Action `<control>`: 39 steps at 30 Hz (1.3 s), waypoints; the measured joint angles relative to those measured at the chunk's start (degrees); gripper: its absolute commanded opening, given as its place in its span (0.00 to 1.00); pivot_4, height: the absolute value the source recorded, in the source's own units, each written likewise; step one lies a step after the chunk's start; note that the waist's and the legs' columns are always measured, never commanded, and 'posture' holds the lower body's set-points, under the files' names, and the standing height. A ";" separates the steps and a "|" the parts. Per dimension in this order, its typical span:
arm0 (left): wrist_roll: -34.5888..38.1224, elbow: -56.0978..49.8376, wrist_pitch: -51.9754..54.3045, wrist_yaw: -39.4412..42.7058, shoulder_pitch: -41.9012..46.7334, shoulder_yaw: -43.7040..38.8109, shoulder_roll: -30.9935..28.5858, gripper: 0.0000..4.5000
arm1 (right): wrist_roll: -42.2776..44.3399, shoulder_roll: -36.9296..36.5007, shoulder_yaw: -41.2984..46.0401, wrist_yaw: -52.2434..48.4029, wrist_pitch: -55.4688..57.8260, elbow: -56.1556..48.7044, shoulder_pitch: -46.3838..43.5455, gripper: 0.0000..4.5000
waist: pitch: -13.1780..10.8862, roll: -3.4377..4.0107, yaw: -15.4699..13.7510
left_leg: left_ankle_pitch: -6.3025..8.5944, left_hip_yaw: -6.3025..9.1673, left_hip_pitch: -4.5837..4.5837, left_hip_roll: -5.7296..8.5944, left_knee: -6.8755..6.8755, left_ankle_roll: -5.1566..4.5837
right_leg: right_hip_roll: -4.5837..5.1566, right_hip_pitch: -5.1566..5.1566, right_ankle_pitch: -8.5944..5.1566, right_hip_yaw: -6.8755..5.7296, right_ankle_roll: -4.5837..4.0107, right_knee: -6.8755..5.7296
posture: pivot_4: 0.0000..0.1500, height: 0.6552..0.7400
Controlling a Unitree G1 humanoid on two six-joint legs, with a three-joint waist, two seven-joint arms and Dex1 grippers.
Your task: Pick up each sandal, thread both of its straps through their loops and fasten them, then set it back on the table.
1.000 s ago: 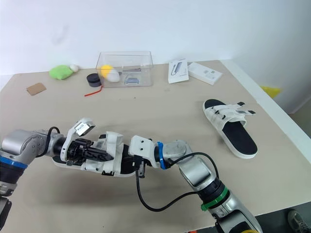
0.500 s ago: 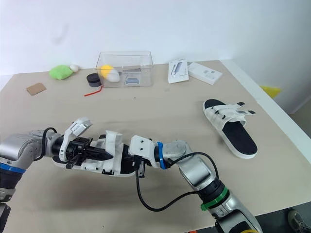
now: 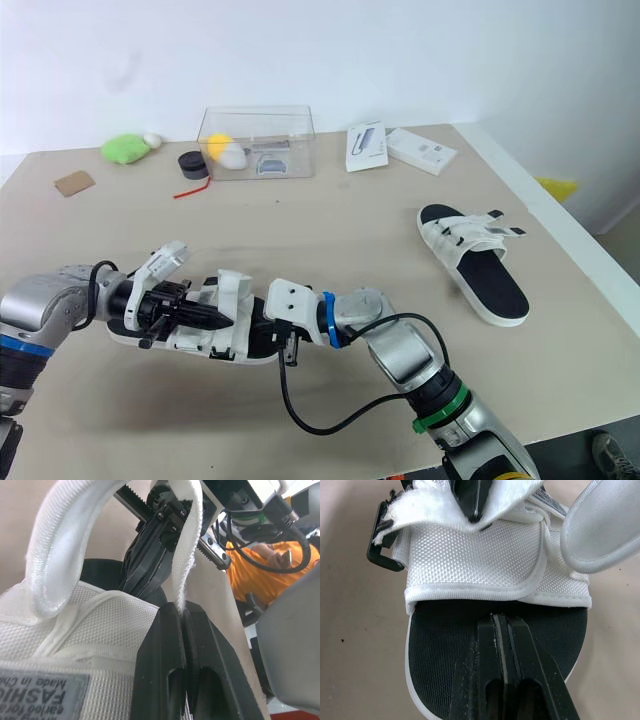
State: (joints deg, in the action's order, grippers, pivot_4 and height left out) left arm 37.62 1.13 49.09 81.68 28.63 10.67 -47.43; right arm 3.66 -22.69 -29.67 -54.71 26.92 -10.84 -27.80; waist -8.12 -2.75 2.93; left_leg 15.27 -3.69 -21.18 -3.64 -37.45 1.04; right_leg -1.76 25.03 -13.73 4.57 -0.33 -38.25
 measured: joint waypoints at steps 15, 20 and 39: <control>-1.58 -2.61 -1.02 0.80 -0.73 -0.02 -0.25 0.01 | 0.00 0.09 0.00 -0.05 -0.02 0.13 -0.09 0.00 | 0.00 0.00 0.04 | 0.00 0.01 0.00 -0.01 -0.03 0.00 | 0.00 0.00 0.01 0.01 0.01 -0.01 | 1.00 1.00; -0.43 -7.25 -0.66 2.58 -2.09 -0.43 -3.14 0.01 | 0.00 0.19 -0.03 -0.01 -0.06 0.24 -0.12 0.00 | -0.01 0.01 0.08 | 0.00 0.01 0.00 -0.04 -0.01 0.00 | -0.03 0.01 0.00 0.00 -0.02 -0.02 | 1.00 1.00; -0.41 -12.80 -1.43 2.30 -5.08 -0.25 -5.20 0.52 | 0.00 0.24 -0.13 -0.05 -0.75 0.95 -0.33 0.00 | 0.01 0.03 0.08 | -0.01 0.01 0.04 -0.04 -0.01 -0.02 | -0.04 -0.01 0.01 -0.02 -0.04 -0.02 | 1.00 1.00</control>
State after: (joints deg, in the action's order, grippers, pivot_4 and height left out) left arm 37.21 -11.67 47.66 83.98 23.56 10.42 -52.63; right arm 3.66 -22.45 -29.80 -54.76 26.17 -9.90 -28.13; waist -8.10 -2.72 3.01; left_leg 15.25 -3.68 -21.14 -3.69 -37.45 1.02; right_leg -1.80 25.01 -13.72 4.55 -0.37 -38.28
